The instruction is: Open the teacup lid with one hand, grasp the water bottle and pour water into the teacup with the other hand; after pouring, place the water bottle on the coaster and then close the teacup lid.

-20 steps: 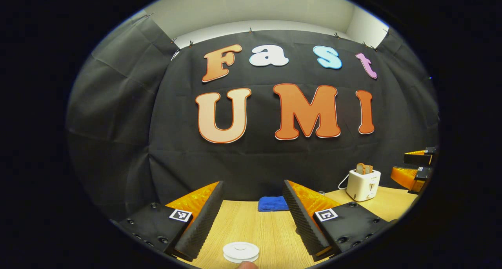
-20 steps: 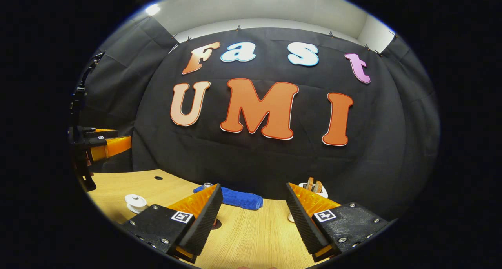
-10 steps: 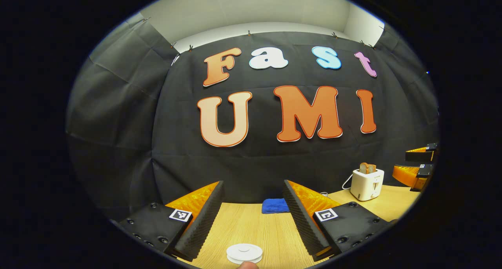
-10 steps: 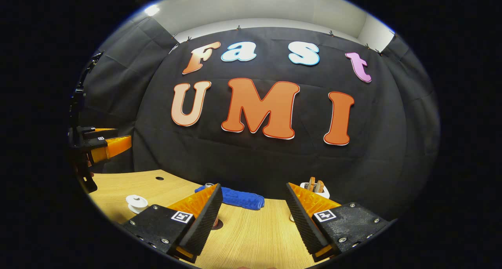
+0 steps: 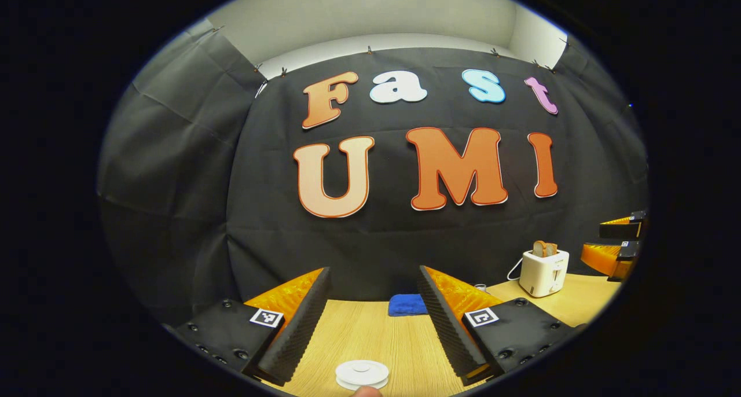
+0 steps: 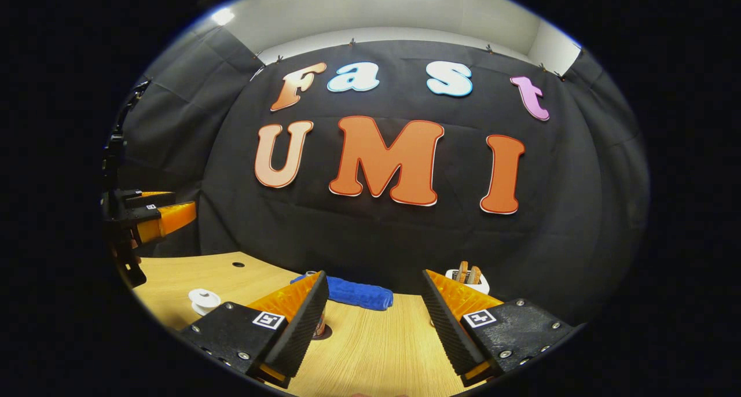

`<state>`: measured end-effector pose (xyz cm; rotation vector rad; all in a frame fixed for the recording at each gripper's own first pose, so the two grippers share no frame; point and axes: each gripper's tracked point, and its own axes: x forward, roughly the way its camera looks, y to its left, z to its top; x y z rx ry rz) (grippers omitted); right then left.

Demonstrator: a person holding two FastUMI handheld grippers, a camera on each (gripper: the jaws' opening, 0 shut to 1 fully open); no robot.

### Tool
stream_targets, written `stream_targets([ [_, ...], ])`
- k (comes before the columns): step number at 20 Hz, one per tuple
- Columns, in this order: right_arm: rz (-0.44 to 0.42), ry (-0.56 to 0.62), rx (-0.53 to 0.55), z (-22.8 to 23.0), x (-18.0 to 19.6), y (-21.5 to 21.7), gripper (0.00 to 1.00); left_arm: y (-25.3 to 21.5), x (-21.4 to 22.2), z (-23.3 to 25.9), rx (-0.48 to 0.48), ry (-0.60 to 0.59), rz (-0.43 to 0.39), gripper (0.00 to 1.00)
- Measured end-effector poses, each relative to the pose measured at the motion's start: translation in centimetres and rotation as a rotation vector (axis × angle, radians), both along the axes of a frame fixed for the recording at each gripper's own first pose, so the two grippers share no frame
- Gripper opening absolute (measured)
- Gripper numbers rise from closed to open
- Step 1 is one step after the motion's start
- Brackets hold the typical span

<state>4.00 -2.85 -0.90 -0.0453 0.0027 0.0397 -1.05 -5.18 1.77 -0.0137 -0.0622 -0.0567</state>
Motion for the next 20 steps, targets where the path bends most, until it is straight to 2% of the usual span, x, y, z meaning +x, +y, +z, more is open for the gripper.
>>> stream_targets([
  [2, 0.003, -0.002, -0.005, 0.2, 0.1, 0.1, 0.96, 0.0, 0.0, 0.0, 0.002, 0.001, 0.001, 0.98],
  [3, 0.006, -0.003, -0.007, 0.2, 0.1, 0.3, 0.96, 0.0, 0.0, 0.0, 0.001, -0.001, 0.0, 0.94],
  [4, 0.01, -0.003, -0.009, 0.2, 0.1, 0.4, 0.96, 0.0, 0.0, 0.0, -0.001, -0.001, 0.0, 0.98],
  [9, 0.023, 0.0, -0.012, 0.2, 0.3, 1.1, 0.96, 0.3, 0.0, -0.3, -0.004, 0.004, -0.001, 0.98],
  [10, 0.024, -0.001, -0.01, 0.3, 0.4, 1.1, 0.96, 0.4, 0.0, -0.3, -0.003, 0.005, 0.002, 0.94],
  [11, 0.026, -0.001, -0.009, 0.4, 0.4, 1.2, 0.96, 0.5, -0.1, -0.3, -0.001, 0.004, 0.004, 0.98],
  [12, 0.026, -0.001, -0.006, 0.5, 0.4, 1.2, 0.96, 0.6, 0.0, -0.3, -0.001, 0.004, 0.006, 0.94],
  [13, 0.031, -0.003, -0.002, 0.5, 0.4, 1.3, 0.96, 0.6, 0.1, -0.3, 0.0, 0.002, 0.006, 0.98],
  [15, 0.036, -0.003, 0.005, 0.8, 0.5, 1.5, 0.96, 0.7, 0.1, -0.4, 0.003, 0.001, 0.009, 1.0],
  [16, 0.035, -0.003, 0.004, 0.8, 0.5, 1.5, 0.96, 0.8, 0.1, -0.4, 0.003, 0.002, 0.013, 0.98],
  [20, 0.038, -0.001, -0.001, 0.8, 0.6, 1.7, 0.96, 1.0, 0.1, -0.4, 0.005, 0.002, 0.013, 0.98],
])
